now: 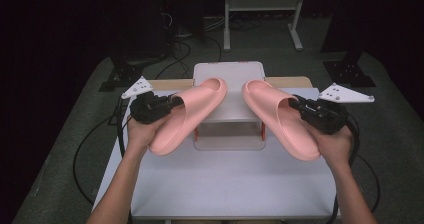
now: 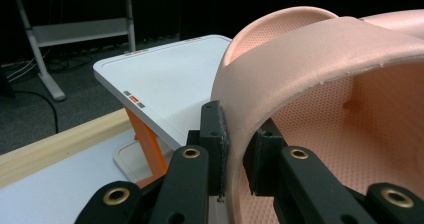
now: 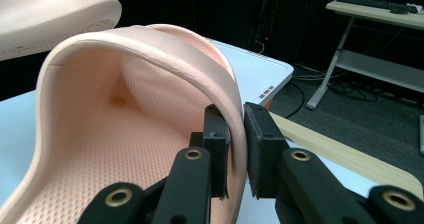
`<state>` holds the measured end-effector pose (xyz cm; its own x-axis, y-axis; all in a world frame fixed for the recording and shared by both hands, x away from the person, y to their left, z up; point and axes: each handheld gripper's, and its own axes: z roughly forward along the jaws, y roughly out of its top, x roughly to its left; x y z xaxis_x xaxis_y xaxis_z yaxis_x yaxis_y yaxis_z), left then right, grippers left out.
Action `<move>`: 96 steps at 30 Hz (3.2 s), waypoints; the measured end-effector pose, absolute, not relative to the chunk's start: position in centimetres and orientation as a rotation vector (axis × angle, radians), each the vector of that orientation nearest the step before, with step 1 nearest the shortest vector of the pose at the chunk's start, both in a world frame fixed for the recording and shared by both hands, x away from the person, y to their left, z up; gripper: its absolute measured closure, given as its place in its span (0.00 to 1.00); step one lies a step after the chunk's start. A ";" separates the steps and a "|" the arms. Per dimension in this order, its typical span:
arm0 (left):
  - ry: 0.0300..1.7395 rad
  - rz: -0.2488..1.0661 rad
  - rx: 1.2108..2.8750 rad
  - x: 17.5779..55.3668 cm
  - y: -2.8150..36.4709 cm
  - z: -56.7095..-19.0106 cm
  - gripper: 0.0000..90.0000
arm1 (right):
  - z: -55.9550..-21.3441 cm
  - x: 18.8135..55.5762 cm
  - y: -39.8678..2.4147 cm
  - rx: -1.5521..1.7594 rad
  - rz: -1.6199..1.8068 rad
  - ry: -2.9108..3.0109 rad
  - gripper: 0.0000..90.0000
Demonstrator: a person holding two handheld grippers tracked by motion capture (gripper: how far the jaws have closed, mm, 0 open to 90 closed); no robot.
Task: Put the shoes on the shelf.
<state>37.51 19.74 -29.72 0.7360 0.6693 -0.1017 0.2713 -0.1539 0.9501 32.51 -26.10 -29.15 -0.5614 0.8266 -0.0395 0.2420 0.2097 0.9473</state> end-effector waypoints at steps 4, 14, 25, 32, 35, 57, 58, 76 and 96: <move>0.757 0.411 1.743 38.5 19.4 -29.8 0.89 | -28.9 33.4 -26.2 0.999 1.352 1.924 0.89; 0.775 0.420 1.748 40.6 19.0 -29.2 0.89 | -28.1 35.7 -25.9 1.019 1.367 1.904 0.89; 0.809 0.429 1.744 42.2 19.1 -29.1 0.89 | -27.9 37.7 -25.0 1.038 1.345 1.913 0.89; 0.838 0.428 1.746 43.3 19.2 -29.2 0.89 | -27.9 38.7 -24.7 1.047 1.327 1.916 0.89; 0.848 0.429 1.745 43.7 19.1 -29.2 0.89 | -27.8 39.0 -24.7 1.056 1.322 1.915 0.89; 0.911 0.430 1.762 46.2 17.8 -29.4 0.89 | -28.4 41.4 -24.8 1.120 1.313 1.906 0.89; 0.913 0.429 1.760 46.3 17.7 -29.4 0.89 | -28.4 41.5 -24.8 1.121 1.313 1.905 0.89; 0.939 0.427 1.775 47.4 16.4 -29.4 0.89 | -28.6 43.2 -23.4 1.148 1.303 1.915 0.89; 0.987 0.439 1.776 48.1 15.2 -29.0 0.87 | -28.7 44.1 -22.9 1.196 1.298 1.894 0.89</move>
<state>48.07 15.20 -29.04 0.5989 0.7874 -0.1464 0.4183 -0.1517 0.8956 44.11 -22.87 -28.72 -0.4558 0.8890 0.0447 0.3624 0.1396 0.9215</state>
